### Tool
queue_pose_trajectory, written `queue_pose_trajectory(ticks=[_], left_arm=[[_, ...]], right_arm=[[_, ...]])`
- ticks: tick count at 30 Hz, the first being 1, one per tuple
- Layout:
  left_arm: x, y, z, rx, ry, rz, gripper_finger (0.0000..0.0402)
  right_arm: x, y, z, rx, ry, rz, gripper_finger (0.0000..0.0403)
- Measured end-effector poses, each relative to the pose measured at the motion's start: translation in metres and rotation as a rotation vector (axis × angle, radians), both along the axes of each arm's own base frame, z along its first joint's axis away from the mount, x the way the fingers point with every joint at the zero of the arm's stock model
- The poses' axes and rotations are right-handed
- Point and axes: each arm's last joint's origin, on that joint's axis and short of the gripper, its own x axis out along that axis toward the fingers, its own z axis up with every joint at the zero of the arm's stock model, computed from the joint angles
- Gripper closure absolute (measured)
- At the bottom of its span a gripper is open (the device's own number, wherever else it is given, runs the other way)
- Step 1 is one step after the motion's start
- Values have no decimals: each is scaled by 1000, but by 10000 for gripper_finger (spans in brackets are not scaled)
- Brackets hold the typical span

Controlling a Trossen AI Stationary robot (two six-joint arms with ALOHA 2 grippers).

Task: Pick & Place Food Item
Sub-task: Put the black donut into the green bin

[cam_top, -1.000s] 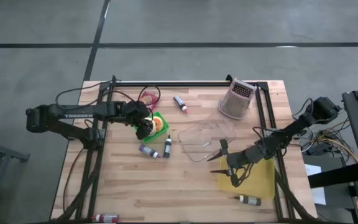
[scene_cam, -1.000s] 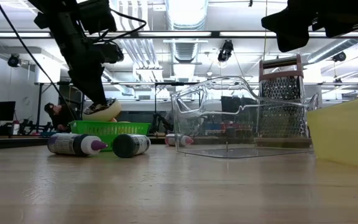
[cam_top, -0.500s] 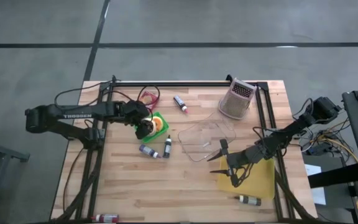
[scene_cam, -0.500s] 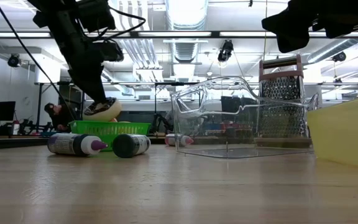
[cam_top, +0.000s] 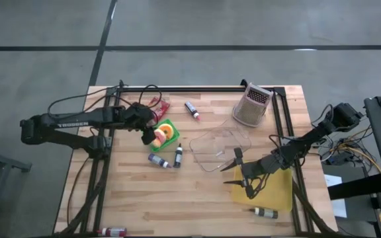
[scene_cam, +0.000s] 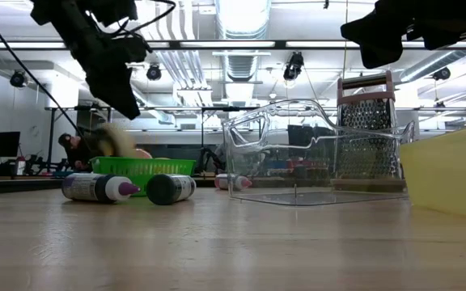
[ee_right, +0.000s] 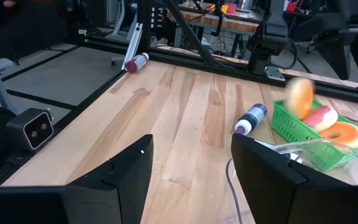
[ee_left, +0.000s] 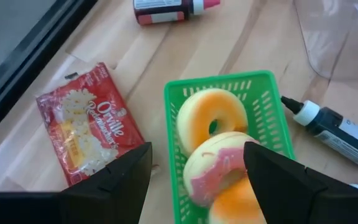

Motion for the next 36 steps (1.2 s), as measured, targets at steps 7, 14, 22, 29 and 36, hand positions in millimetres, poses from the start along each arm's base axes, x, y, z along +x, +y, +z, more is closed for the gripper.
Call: queue_pose_trajectory(ticks=[7,14,22,29,36], left_arm=[[0,0,0,5,1,4,144],[0,0,0,6,2,4,144],[-3,-1,-2,-9,42,10,145],[-18,-5,-10,-81,197,67,145],[-20,-11,-12,-95,229,57,145]], right_arm=[[0,0,0,1,0,-1,188],[0,0,0,1,0,-1,188],[0,0,0,4,1,-2,188],[0,0,-1,0,7,-1,188],[0,0,-1,0,8,-1,188]])
